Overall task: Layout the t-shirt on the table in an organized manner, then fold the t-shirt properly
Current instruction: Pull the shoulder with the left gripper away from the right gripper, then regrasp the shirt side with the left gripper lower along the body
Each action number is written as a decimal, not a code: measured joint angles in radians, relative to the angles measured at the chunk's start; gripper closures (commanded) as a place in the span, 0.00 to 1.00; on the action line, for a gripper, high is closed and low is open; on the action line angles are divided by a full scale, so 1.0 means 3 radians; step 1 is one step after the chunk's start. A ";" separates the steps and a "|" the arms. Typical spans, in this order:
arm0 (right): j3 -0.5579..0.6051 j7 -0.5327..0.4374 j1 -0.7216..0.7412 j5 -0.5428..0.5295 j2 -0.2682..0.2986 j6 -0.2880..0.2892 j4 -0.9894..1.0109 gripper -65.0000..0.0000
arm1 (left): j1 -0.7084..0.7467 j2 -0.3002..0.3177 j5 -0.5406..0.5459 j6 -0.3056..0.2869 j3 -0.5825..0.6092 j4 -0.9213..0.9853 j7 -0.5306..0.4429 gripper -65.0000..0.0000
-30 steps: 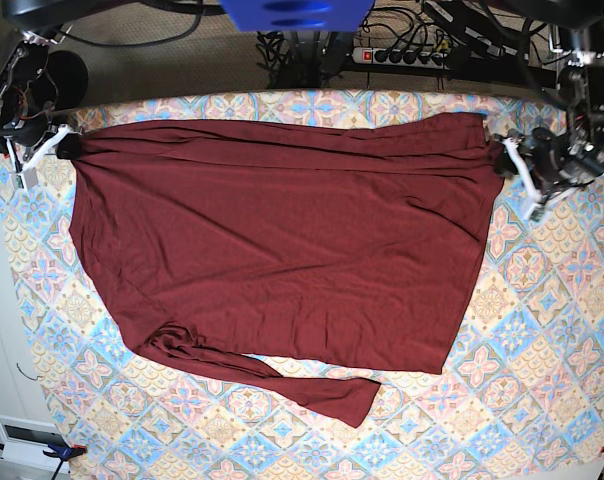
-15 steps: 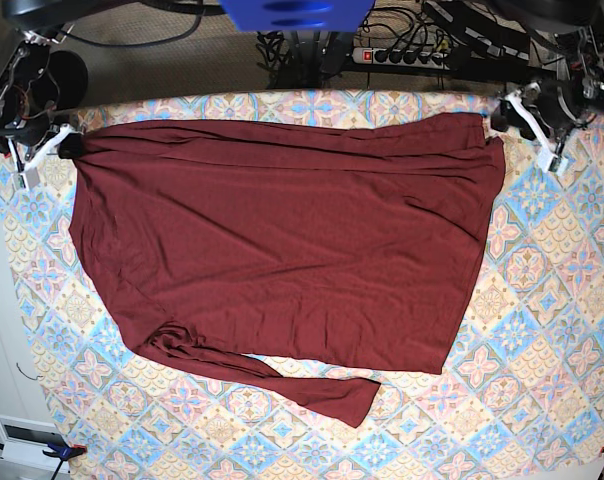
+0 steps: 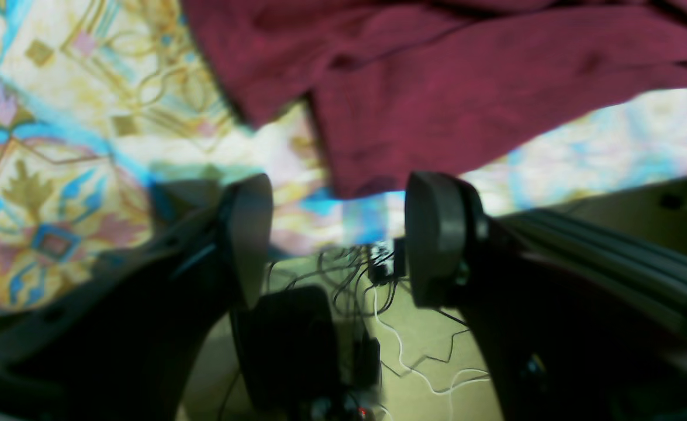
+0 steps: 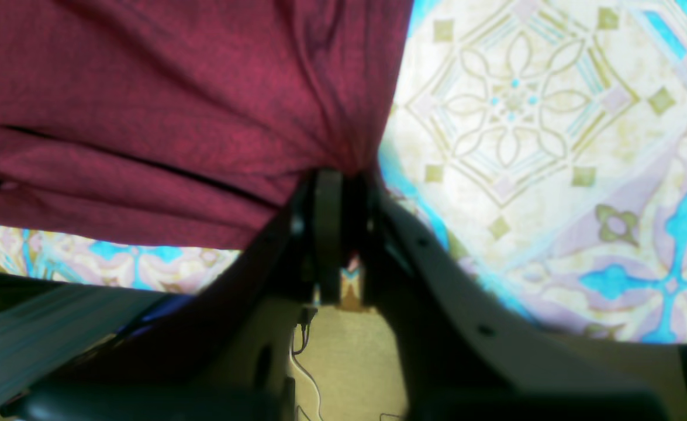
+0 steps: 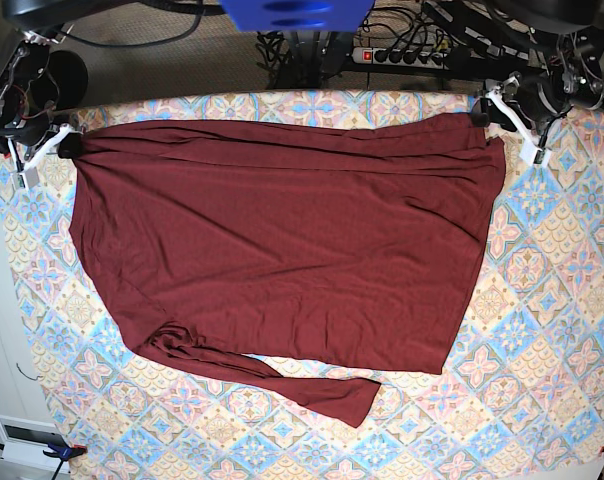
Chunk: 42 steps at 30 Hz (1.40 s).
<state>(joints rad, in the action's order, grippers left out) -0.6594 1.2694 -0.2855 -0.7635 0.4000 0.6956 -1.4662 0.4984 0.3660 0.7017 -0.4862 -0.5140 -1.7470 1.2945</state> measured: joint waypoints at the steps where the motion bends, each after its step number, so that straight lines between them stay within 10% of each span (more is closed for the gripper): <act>1: 0.0000 -0.0001 0.0000 -0.0001 0.0000 0.0000 0.0000 0.98 | -0.0041 0.0000 -0.0029 0.0003 0.0056 0.0090 -0.0006 0.47; 9: 0.0000 0.0001 0.0000 -0.0001 0.0004 0.0000 0.0000 0.98 | -0.0106 0.0005 0.0039 -0.0039 0.0285 0.0135 -0.0062 1.00; 24: -0.0006 0.0001 0.0009 -0.0003 0.0001 0.0000 0.0000 0.98 | 0.0394 0.0568 0.0801 -0.0062 0.0126 -0.0334 0.0018 1.00; 42: -0.0286 0.0011 -0.0351 -0.0001 0.0015 0.0000 -0.0008 0.98 | 0.0581 0.0875 0.0792 -0.0261 -0.0126 -0.0534 0.0019 1.00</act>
<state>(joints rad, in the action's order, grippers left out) -0.7452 1.2728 -0.3908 -0.7639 0.4046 0.6956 -1.4685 0.6727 0.6285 0.9394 -0.5644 -0.5518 -1.9072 1.3003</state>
